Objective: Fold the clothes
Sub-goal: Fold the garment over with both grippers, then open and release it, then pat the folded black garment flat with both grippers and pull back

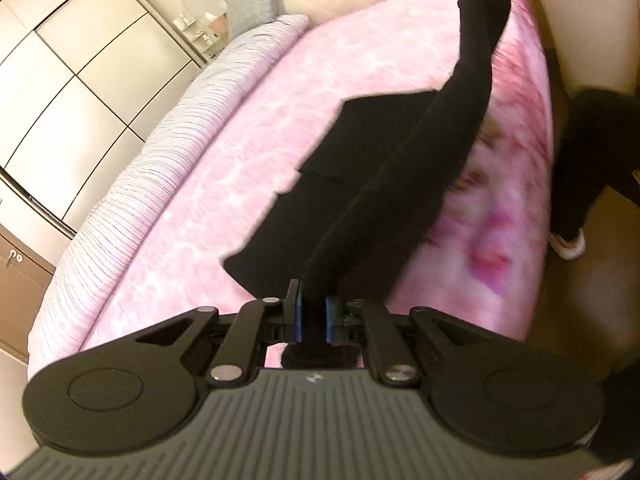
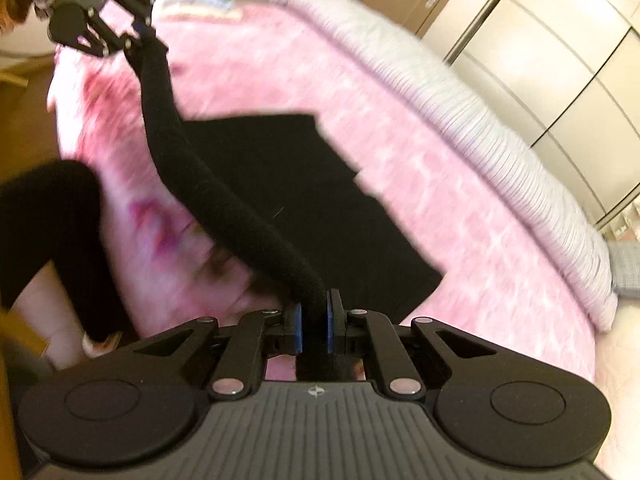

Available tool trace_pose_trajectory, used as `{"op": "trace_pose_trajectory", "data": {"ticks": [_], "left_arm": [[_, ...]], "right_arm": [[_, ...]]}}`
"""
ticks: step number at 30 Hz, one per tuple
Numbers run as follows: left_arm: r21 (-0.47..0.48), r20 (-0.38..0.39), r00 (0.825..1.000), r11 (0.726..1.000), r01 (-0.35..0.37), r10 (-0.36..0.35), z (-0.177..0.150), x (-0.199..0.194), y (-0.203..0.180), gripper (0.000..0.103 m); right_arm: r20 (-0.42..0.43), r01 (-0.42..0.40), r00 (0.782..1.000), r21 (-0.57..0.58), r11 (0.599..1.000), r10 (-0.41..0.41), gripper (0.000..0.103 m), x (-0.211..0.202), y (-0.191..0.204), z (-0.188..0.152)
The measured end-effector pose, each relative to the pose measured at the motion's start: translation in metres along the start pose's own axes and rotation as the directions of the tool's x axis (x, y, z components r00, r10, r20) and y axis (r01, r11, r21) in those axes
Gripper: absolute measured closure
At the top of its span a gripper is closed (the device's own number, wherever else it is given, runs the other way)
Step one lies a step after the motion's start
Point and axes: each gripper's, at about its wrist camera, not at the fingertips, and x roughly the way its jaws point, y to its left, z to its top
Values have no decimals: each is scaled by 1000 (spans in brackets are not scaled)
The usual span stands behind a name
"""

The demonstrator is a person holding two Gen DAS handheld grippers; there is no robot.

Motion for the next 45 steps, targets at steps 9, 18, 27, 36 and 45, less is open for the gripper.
{"op": "trace_pose_trajectory", "data": {"ticks": [9,18,27,36,45], "left_arm": [[-353,-3,1000,936,1,-2,45,158,152,82],[-842,-4,985,532,91,-174,-65,233,188,78],[-930,85,975,335,151,-205,-101,246,186,64],[-898,106,982,410,162,-155,-79,274,176,97],[-816,-34,996,578,17,-78,-66,295,159,94]], "right_arm": [[-16,150,988,275,950,-152,59,127,-167,46],[3,-37,998,781,623,55,48,212,-218,-34],[17,-45,997,907,419,70,40,258,-216,-71],[21,10,998,861,509,-56,97,252,-193,-58],[-97,134,990,865,483,-100,98,277,-185,-64]]}}
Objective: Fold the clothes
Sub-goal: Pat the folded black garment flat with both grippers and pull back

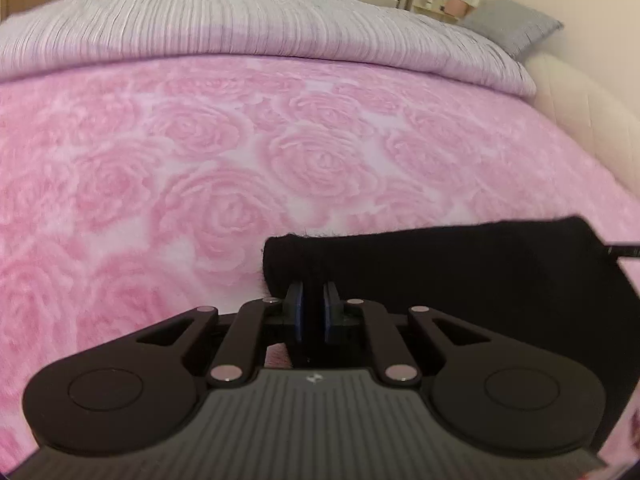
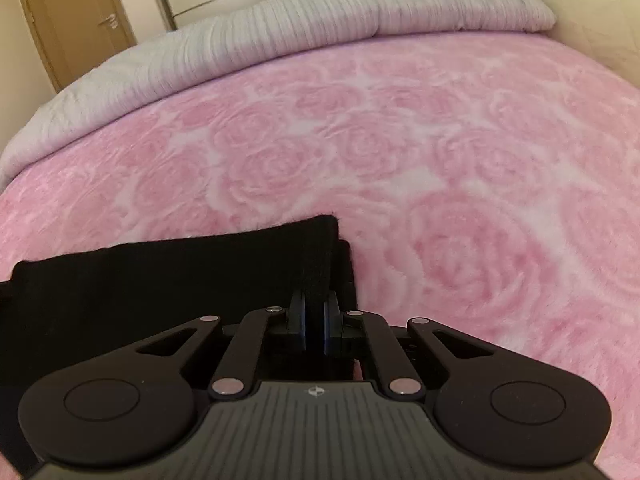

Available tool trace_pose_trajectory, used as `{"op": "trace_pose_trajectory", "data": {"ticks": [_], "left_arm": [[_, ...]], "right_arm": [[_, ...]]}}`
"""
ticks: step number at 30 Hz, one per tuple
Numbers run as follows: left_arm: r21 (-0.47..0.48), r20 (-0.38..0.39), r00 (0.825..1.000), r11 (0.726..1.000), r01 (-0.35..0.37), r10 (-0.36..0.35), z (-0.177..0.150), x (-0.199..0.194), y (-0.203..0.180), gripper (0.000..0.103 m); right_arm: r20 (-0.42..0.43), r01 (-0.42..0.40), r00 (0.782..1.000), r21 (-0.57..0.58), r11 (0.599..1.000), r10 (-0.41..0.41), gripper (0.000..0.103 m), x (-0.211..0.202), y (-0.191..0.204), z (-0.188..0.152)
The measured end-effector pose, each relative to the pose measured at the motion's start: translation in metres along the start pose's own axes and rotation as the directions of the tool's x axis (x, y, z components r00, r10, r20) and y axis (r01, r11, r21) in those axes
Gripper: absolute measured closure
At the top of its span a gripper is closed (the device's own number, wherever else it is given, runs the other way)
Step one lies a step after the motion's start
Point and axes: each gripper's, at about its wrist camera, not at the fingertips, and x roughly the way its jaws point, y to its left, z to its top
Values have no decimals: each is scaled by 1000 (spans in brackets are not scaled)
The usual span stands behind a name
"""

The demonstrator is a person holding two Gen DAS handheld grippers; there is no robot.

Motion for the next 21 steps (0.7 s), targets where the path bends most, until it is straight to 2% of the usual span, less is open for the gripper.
{"op": "trace_pose_trajectory", "data": {"ticks": [4,6,7,8,9,10,13,16,17,19,21], "left_arm": [[-34,41,999,999,-23,25,3,-22,6,93],[-29,75,993,995,-91,93,4,-44,1,94],[-25,90,989,993,-116,117,3,-55,-2,94],[-24,100,988,993,-116,118,1,-66,-7,93],[-22,99,989,994,-105,107,-3,-76,-13,93],[-21,98,991,995,-94,96,-7,-85,-19,93],[-1,54,997,999,-55,55,-30,-102,-42,88],[29,3,999,999,-45,45,-64,-104,-61,87],[29,-13,999,998,-51,51,-75,-102,-65,85],[3,-33,996,997,-81,81,-93,-96,-62,85],[-35,-55,994,995,-94,92,-100,-103,-61,86]], "right_arm": [[32,81,996,15,997,-82,89,-22,12,4],[93,131,987,-1,991,-130,76,-45,19,5],[115,144,983,-9,990,-142,64,-56,22,3],[134,143,981,-12,990,-140,57,-66,26,0],[146,117,983,-5,993,-115,57,-77,29,-5],[151,97,984,-5,995,-96,52,-84,34,-13],[118,79,990,-36,996,-75,41,-93,56,-48],[82,72,994,-65,995,-66,37,-99,75,-84],[63,98,994,-71,993,-93,34,-95,76,-94],[36,143,989,-80,986,-141,33,-88,76,-114],[20,158,987,-50,986,-157,33,-95,75,-117]]}}
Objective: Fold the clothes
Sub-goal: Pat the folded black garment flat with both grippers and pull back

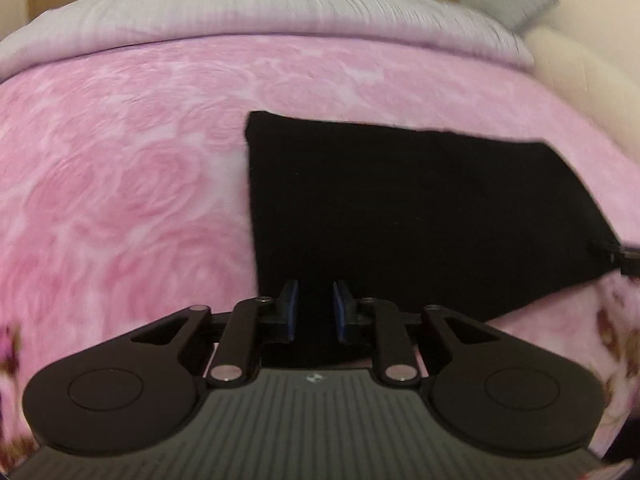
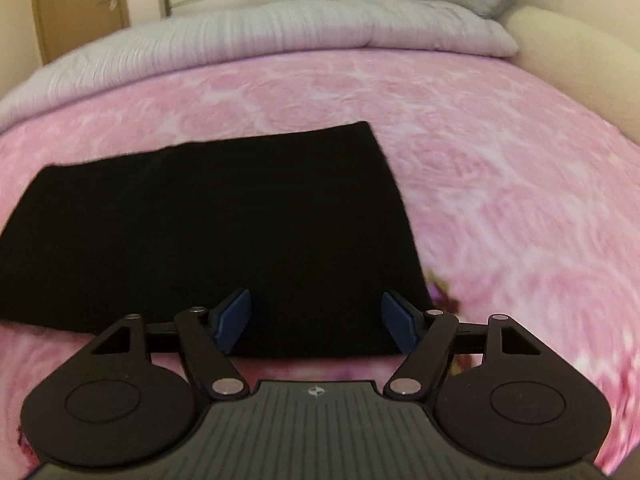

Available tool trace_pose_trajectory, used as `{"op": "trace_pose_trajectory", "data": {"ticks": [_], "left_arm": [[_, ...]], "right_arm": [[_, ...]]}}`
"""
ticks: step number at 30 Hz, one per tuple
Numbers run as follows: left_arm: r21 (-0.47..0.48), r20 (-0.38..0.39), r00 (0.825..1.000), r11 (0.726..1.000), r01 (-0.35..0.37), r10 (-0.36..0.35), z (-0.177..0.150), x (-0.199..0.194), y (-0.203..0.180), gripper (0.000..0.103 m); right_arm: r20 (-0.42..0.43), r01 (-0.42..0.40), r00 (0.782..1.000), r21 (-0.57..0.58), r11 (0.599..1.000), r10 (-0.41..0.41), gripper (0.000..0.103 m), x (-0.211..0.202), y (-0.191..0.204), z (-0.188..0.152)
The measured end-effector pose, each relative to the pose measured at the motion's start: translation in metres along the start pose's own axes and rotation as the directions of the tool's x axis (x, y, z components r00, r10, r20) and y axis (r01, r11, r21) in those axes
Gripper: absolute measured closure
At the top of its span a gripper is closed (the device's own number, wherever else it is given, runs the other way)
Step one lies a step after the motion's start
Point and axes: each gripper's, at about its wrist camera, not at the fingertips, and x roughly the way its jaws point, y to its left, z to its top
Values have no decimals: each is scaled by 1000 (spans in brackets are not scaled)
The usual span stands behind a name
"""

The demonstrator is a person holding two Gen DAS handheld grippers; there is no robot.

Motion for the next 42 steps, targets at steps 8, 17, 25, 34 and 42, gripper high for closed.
{"op": "trace_pose_trajectory", "data": {"ticks": [8,17,25,34,42], "left_arm": [[-16,36,999,1000,-24,24,-23,-91,-32,69],[16,42,998,999,-50,50,-79,-168,-81,57],[69,145,985,992,-109,98,-87,-219,-108,41],[91,182,975,985,-148,129,-95,-241,-118,37],[79,181,970,981,-179,163,-92,-242,-111,36]], "right_arm": [[33,-48,998,32,998,47,15,-90,23,-19],[69,-44,997,28,999,42,15,-172,36,-54],[147,-30,989,44,999,24,15,-224,36,-62],[139,-17,990,-9,1000,18,15,-232,57,-75],[114,-43,992,-40,998,47,15,-216,72,-68]]}}
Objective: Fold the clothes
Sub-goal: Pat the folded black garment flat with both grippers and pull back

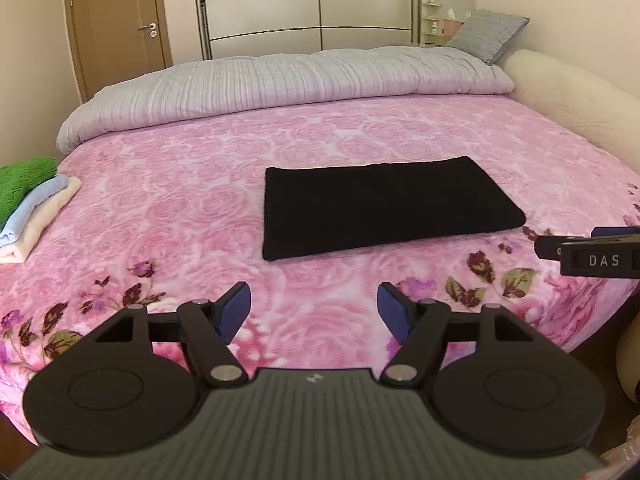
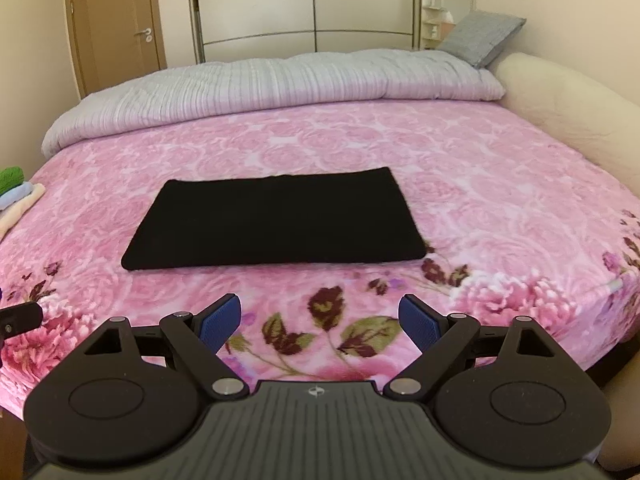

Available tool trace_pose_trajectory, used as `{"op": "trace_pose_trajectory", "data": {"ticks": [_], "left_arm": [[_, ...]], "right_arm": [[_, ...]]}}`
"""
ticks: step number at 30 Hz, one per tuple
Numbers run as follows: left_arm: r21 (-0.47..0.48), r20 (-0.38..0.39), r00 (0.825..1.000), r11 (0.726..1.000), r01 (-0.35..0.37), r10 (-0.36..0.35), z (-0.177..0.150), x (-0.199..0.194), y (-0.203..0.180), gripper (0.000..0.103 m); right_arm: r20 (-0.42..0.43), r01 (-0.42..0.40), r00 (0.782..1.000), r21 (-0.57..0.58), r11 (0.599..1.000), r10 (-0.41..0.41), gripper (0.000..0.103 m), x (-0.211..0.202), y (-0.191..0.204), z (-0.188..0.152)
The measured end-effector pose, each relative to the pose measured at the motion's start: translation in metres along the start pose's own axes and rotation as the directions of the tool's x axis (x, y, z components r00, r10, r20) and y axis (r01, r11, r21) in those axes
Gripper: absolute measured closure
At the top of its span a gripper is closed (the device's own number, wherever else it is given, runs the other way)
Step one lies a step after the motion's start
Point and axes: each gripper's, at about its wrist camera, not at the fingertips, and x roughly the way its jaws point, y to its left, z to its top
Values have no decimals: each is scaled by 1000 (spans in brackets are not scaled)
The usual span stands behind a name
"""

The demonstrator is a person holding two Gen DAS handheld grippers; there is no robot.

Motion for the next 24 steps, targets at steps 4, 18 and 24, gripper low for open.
{"op": "trace_pose_trajectory", "data": {"ticks": [4,18,24], "left_arm": [[-9,-12,1000,1000,-16,16,2,8,8,36],[-29,-87,996,1000,-9,6,7,59,20,33],[-28,-122,993,1000,2,-6,10,85,18,32]], "right_arm": [[-27,-9,1000,-3,1000,9,15,13,4,4],[-91,16,996,-20,1000,-18,15,54,8,17],[-116,32,993,-14,999,-34,14,75,1,21]]}}
